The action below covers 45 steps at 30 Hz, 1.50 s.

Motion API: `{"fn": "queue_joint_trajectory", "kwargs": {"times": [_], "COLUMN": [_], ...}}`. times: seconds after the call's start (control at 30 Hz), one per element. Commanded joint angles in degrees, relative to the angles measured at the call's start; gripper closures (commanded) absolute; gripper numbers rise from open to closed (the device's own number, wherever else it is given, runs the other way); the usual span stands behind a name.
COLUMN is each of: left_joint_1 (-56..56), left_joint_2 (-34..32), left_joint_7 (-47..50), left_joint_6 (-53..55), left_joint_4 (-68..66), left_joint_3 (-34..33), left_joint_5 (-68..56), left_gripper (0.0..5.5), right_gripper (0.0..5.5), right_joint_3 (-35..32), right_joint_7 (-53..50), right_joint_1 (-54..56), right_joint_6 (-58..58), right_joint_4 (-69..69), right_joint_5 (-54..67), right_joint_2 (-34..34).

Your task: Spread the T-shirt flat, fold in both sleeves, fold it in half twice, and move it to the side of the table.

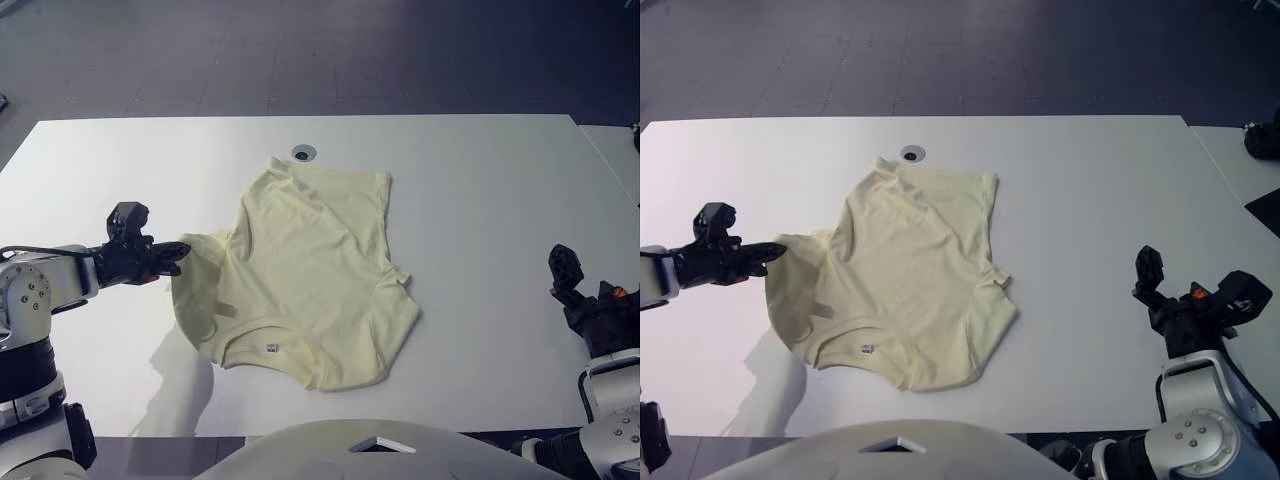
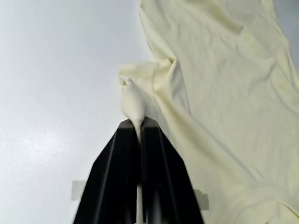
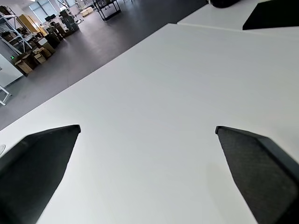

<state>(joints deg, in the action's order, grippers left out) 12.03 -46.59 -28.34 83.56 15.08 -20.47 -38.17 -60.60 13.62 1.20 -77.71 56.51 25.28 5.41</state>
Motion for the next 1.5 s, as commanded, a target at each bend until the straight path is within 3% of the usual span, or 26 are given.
{"fn": "queue_joint_trajectory", "kwargs": {"times": [0.03,0.27,0.6,0.9,1.07,1.37,1.5], "left_joint_1": [4.88,3.27,4.68,10.08,5.84,0.87,1.88], "left_joint_2": [-11.15,-18.65,-21.06,-15.89,-13.73,-3.78,4.73], "left_joint_7": [-1.52,-4.64,-6.62,-5.84,-6.39,-1.06,0.98], "left_joint_6": [-0.12,-2.11,-6.89,-2.93,-0.18,2.36,7.02], "left_joint_4": [5.95,4.12,4.07,16.63,23.10,28.52,27.59], "left_joint_3": [9.24,14.43,18.80,18.31,17.79,21.13,19.36], "left_joint_5": [2.42,4.10,6.69,1.39,-2.31,-2.50,-4.18], "left_gripper": [5.49,5.49,5.49,5.49,5.49,5.49,4.70], "right_gripper": [0.10,0.10,0.10,0.10,0.10,0.10,0.10], "right_joint_3": [2.19,2.97,6.20,13.17,16.39,20.85,23.95], "right_joint_7": [-4.94,-7.24,-11.92,-17.67,-21.17,-27.53,-30.31], "right_joint_1": [-5.97,-7.46,-9.69,-12.35,-12.41,-13.29,-15.16], "right_joint_6": [5.60,7.35,9.89,14.07,15.81,18.72,19.62], "right_joint_4": [-0.23,-1.48,-1.99,-4.53,-6.40,-9.04,-8.70], "right_joint_5": [3.53,7.35,11.60,16.10,19.06,26.18,29.92], "right_joint_2": [23.34,21.68,21.08,17.48,14.52,8.83,6.80]}}
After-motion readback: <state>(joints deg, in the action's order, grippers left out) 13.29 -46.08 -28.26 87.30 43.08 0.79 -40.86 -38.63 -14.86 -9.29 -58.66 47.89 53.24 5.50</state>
